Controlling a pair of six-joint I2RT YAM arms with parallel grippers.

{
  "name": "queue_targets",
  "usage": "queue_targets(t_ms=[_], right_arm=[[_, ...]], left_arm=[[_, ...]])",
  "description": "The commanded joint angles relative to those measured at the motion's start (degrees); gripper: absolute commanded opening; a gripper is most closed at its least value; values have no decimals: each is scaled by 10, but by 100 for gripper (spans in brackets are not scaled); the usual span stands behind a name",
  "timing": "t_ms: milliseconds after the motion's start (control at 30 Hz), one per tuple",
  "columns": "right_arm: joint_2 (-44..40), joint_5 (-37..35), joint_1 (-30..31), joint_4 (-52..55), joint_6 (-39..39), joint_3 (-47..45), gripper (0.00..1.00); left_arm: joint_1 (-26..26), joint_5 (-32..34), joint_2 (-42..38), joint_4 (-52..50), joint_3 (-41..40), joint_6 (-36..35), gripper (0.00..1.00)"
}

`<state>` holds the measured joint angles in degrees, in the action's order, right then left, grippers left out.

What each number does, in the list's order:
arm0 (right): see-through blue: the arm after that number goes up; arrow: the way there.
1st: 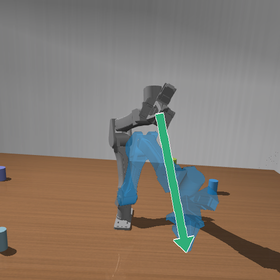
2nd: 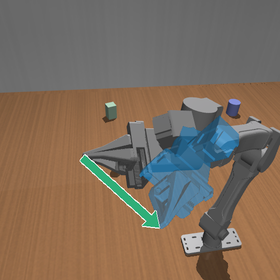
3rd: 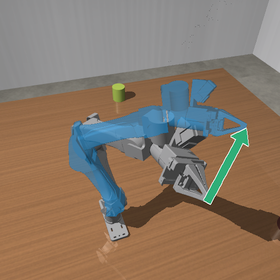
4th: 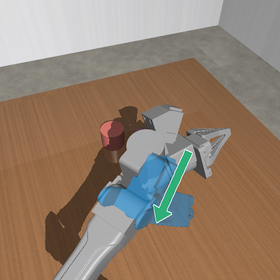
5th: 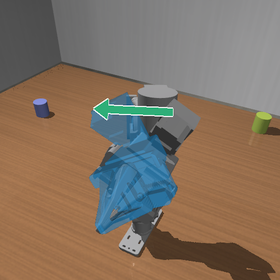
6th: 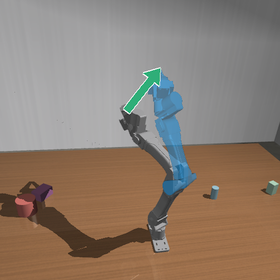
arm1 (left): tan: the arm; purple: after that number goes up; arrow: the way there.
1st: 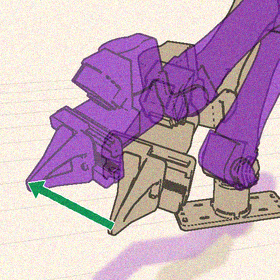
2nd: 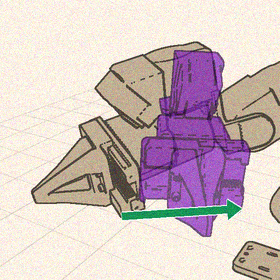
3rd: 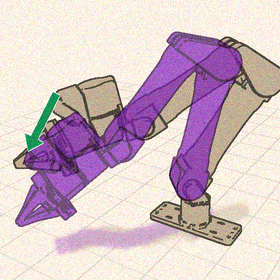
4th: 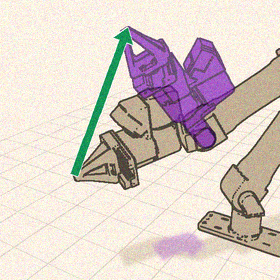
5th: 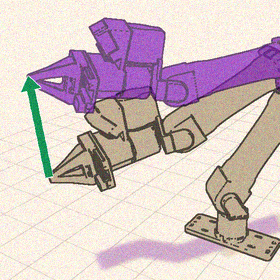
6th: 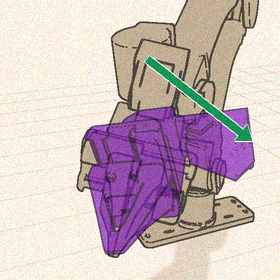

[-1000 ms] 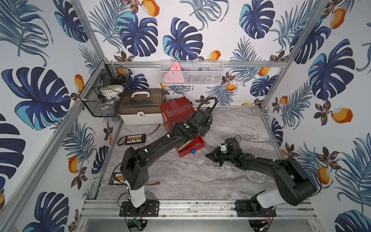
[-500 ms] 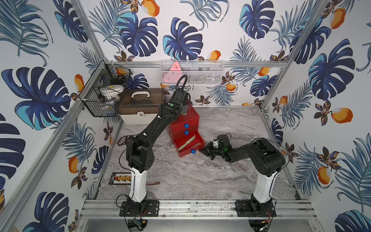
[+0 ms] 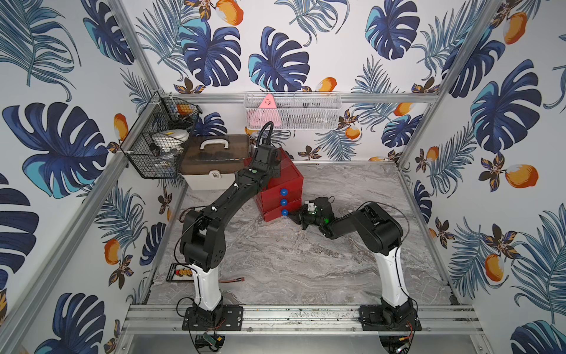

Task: Place the fruit knives into the drawer by color
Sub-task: Close the drawer in the storage box, then reset both arms

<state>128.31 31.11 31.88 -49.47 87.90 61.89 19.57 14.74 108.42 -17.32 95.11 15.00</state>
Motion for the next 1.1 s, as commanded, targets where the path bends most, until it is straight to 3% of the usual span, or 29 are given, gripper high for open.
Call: queue_targets(t_ms=[0,167,300,333,367,400,467,533,633,700,767,933,1067], right_arm=[[22,-10,7,-37,25,27,0],[10,-11,32,-59,9,25,0],[-55,-13,42,-70,-12,-13,0],[-81,-2,42,-63,-25,-18,27],[-111,8,42,-33,-42,-21,69],[-145,16,40,2,-62,-22,99],[-219,30,31,135,-139,-16,100],[-281,35,17,290,-240,17,100],[-356,-30,-15,567,-413,92,100],[-409,-78,-48,649,-481,97,100],[-475,-140,-90,660,-521,53,100],[-633,-445,-166,659,-627,-80,100],[-638,-541,-209,597,-715,-154,100]], left_arm=[[-3,-23,4,-167,-31,-5,0],[-2,-23,-21,-165,-55,-21,0],[-1,-9,-70,-186,-39,-44,0],[-1,-2,-91,-192,-36,-52,0],[-1,8,-116,-196,-33,-61,0],[-2,17,-138,-197,-34,-69,8],[-2,49,-198,-198,-49,-90,59],[-7,73,-254,-179,-88,-101,98],[-21,95,-338,-127,-192,-116,99],[-27,107,-383,-72,-283,-130,99],[-34,107,-418,-2,-378,-128,99],[-47,88,-438,231,-583,-129,99],[-47,93,-388,354,-644,-146,99]])
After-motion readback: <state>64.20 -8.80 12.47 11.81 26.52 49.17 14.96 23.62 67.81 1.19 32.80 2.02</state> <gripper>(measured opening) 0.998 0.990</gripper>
